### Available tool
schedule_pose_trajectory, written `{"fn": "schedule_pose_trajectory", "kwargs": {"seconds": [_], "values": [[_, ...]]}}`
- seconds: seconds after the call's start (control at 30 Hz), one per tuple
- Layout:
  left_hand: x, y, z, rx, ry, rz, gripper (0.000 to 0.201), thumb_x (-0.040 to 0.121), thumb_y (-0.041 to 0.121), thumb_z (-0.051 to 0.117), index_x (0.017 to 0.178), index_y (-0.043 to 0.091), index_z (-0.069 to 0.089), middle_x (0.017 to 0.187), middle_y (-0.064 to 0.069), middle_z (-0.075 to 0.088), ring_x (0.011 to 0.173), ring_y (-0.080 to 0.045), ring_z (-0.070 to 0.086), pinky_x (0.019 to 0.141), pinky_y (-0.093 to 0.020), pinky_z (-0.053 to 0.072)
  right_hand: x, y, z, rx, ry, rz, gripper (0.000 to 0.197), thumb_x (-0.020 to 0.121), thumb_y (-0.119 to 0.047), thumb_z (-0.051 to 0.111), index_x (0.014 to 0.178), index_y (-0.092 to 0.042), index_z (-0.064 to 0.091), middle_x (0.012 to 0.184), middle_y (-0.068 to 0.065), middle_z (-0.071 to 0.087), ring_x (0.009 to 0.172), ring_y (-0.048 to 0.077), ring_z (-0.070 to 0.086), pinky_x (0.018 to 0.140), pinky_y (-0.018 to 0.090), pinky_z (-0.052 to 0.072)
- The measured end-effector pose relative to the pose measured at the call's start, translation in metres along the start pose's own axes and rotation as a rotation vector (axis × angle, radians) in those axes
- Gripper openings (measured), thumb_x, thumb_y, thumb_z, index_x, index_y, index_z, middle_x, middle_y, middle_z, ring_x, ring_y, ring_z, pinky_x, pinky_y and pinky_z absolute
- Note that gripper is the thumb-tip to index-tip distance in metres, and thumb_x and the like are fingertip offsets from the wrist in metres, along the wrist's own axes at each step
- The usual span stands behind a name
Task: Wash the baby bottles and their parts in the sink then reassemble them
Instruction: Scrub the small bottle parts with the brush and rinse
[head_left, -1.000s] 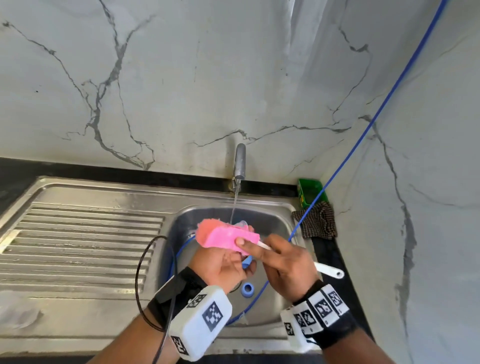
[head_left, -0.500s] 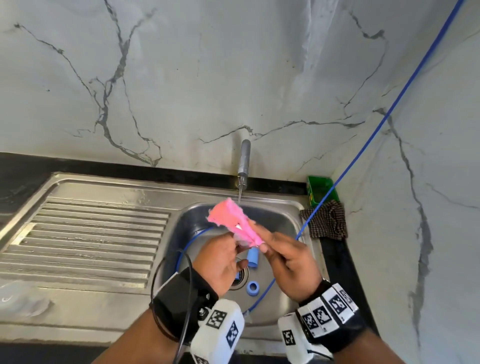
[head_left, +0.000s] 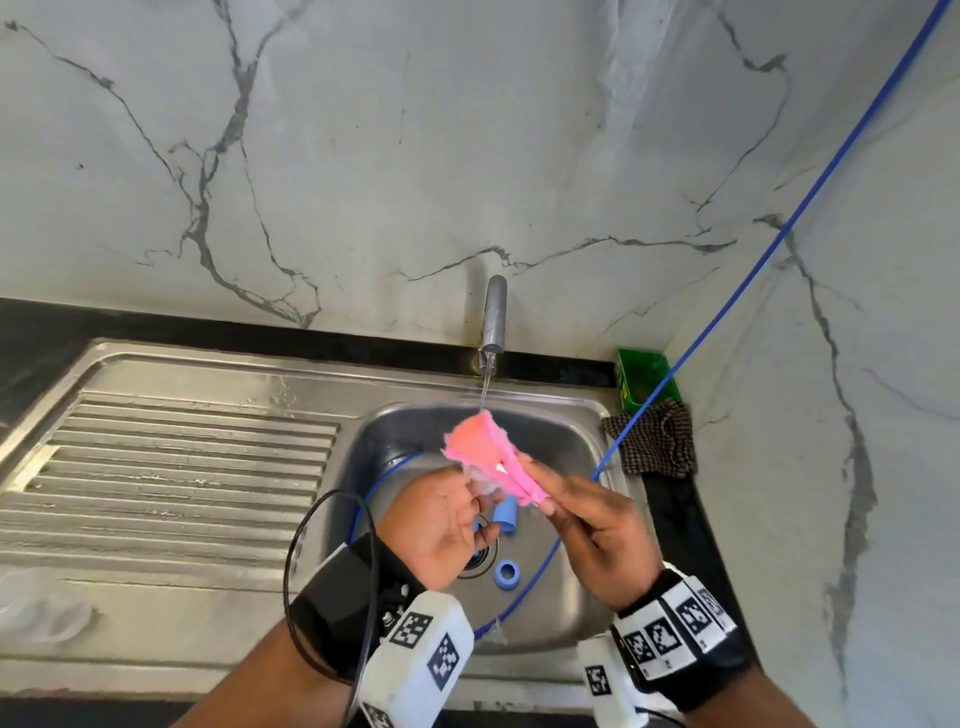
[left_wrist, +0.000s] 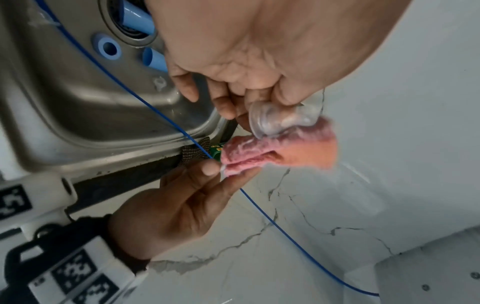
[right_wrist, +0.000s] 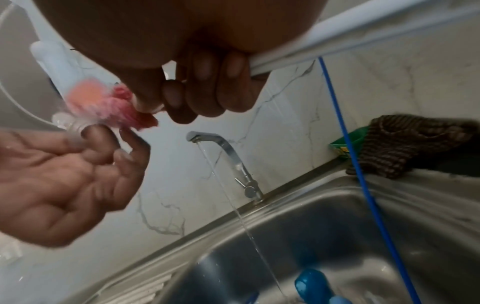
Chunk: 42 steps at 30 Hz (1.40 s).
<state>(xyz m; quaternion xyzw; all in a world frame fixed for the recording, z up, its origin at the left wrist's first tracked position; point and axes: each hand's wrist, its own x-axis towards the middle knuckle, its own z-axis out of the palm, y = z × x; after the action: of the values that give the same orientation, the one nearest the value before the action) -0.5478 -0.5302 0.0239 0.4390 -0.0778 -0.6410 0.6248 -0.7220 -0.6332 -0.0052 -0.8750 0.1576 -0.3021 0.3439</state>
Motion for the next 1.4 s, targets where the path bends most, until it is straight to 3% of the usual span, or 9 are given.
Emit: {"fn": "schedule_pose_trajectory", "kwargs": {"seconds": [0.17,0.27,0.47,0.57,0.7,0.93,1.13,1.27,1.4], "values": [[-0.004,0.005,-0.006,0.033,0.004,-0.064,0.017,0.065,0.023,0.071,0.080,0.021,0.064,0.081,0.005,0.061,0.077,-0.012,0.055,0.069,-0.032,0.037,0.005,-0.019,-0.006,-0.008,0.136,-0.017,0.047,0.099,-0.008,0.058,0.144,-0.022,0.055,0.117,0.005,0.072,0.095,0.019,0.071,0.083,0.034,0.058],[0.002,0.009,-0.009,-0.070,-0.075,-0.102,0.007,0.092,0.012,0.056,0.089,0.016,0.062,0.081,0.007,0.064,0.075,-0.007,0.060,0.066,-0.027,0.043,0.024,-0.045,0.012,-0.207,0.112,-0.167,0.057,0.096,-0.007,0.057,0.146,-0.033,0.050,0.097,-0.011,0.060,0.074,0.008,0.058,0.064,0.023,0.051],[-0.008,0.022,-0.009,-0.124,-0.182,-0.128,0.029,0.064,0.022,0.070,0.092,0.013,0.065,0.093,-0.010,0.065,0.076,-0.022,0.062,0.071,-0.034,0.039,-0.002,-0.020,0.008,-0.500,-0.001,-0.208,0.070,0.096,-0.006,0.052,0.149,-0.050,0.038,0.083,-0.004,0.051,0.058,0.018,0.050,0.049,0.032,0.050],[-0.006,0.017,-0.012,-0.121,-0.131,-0.190,0.023,0.086,0.022,0.059,0.106,0.012,0.065,0.112,-0.014,0.066,0.086,-0.025,0.063,0.070,-0.033,0.041,-0.016,-0.014,-0.002,-0.478,-0.016,-0.135,0.068,0.094,-0.004,0.051,0.147,-0.047,0.043,0.078,-0.006,0.043,0.055,0.017,0.045,0.047,0.031,0.048],[0.003,0.015,-0.007,-0.089,-0.028,-0.149,0.023,0.081,0.027,0.057,0.097,0.016,0.069,0.097,-0.003,0.066,0.083,-0.014,0.058,0.071,-0.034,0.037,-0.019,-0.016,-0.016,-0.351,0.083,-0.062,0.046,0.105,-0.021,0.045,0.147,-0.039,0.048,0.079,-0.007,0.050,0.059,0.017,0.050,0.054,0.032,0.051],[-0.001,-0.001,0.013,0.063,-0.089,-0.028,0.018,0.094,0.017,0.052,0.090,0.013,0.069,0.083,-0.009,0.065,0.078,-0.021,0.056,0.066,-0.031,0.036,-0.008,-0.017,0.003,-0.181,0.054,-0.054,0.073,0.089,0.012,0.062,0.148,-0.030,0.050,0.082,-0.008,0.051,0.066,0.007,0.047,0.060,0.030,0.051],[0.008,0.009,0.005,0.067,-0.051,0.085,0.007,0.085,0.026,0.052,0.081,0.024,0.058,0.101,-0.005,0.056,0.086,-0.017,0.053,0.065,-0.030,0.037,-0.037,0.008,-0.027,-0.068,0.017,0.109,0.042,0.105,-0.024,0.049,0.146,-0.034,0.051,0.107,0.003,0.072,0.089,0.024,0.071,0.077,0.042,0.057],[0.010,0.004,0.010,0.082,0.025,0.138,0.025,0.073,0.029,0.064,0.096,0.021,0.063,0.094,-0.002,0.059,0.085,-0.013,0.053,0.068,-0.030,0.037,-0.007,-0.015,-0.031,0.001,0.153,0.012,0.043,0.098,-0.003,0.058,0.141,-0.011,0.056,0.122,-0.011,0.069,0.103,-0.005,0.065,0.092,0.017,0.050],[0.010,0.005,0.010,0.064,0.067,0.145,0.023,0.069,0.032,0.070,0.089,0.024,0.060,0.089,0.002,0.059,0.083,-0.013,0.056,0.071,-0.031,0.041,0.007,-0.023,-0.022,0.049,0.215,0.050,0.048,0.098,-0.007,0.058,0.144,-0.021,0.054,0.132,-0.012,0.067,0.100,-0.004,0.066,0.089,0.009,0.046]]}}
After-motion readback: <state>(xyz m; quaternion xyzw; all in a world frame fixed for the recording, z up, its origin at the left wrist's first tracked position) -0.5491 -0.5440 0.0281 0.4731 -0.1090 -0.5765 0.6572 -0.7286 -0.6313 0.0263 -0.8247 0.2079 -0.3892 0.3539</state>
